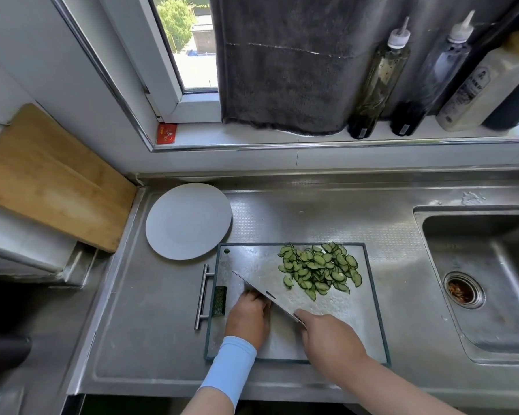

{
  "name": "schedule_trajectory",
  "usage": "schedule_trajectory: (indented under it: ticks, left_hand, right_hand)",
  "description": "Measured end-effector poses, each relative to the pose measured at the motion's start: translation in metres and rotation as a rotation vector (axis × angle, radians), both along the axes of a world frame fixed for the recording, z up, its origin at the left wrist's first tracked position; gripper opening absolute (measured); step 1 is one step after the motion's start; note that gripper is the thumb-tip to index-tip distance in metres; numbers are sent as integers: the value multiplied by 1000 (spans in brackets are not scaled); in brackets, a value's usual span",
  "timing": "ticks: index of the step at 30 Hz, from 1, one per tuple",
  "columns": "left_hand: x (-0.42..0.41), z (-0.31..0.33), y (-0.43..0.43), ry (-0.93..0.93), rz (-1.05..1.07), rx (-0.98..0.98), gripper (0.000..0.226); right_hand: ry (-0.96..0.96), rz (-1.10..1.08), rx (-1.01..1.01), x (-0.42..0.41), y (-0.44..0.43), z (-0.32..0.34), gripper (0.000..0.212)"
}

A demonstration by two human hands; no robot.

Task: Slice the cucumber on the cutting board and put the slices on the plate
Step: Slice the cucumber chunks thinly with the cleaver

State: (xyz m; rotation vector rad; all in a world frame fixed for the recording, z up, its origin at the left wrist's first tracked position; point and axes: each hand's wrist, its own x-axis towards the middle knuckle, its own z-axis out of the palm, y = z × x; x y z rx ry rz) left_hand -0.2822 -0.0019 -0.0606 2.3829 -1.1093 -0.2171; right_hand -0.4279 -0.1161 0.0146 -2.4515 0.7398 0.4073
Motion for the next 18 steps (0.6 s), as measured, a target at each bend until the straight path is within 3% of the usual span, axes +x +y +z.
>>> schedule_trajectory:
  ticks: [18]
  left_hand:
    - [3, -6, -1, 16, 19, -61, 20]
  right_hand:
    - [37, -69, 88, -1, -1, -4, 27]
